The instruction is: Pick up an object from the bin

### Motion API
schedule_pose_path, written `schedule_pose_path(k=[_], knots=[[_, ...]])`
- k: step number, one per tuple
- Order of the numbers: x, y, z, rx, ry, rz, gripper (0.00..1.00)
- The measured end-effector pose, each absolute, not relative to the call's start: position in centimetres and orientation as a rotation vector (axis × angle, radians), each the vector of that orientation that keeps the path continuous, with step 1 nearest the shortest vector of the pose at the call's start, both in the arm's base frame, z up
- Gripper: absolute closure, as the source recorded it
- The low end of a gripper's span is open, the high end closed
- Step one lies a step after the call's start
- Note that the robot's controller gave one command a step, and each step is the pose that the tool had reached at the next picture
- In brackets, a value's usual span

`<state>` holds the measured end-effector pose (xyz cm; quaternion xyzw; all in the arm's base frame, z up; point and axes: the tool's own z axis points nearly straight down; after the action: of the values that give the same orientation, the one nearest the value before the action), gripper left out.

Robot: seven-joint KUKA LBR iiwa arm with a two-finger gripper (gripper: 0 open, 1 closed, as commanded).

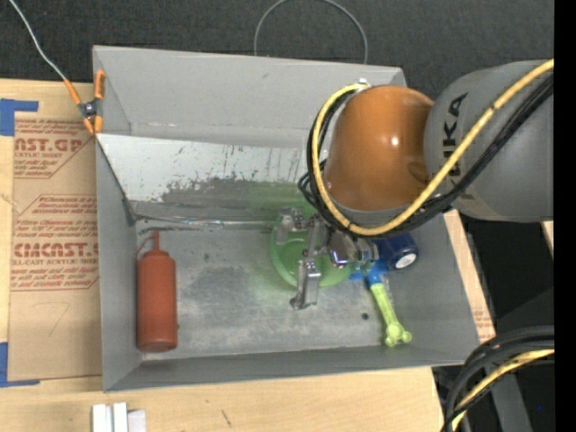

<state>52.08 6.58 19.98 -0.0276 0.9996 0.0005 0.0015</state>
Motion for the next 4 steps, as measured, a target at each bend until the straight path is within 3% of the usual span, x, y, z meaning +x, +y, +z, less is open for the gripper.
schedule_pose_path(k=[1,2,3,4], knots=[[54.1,2.6,12.3,-0.08,3.143,0.003,0.0],[54.7,0.7,11.0,-0.151,3.143,0.002,0.0],[51.9,-4.5,12.0,-0.292,3.131,0.003,0.0],[55.8,-8.0,6.9,-0.282,3.131,0.002,0.0]])
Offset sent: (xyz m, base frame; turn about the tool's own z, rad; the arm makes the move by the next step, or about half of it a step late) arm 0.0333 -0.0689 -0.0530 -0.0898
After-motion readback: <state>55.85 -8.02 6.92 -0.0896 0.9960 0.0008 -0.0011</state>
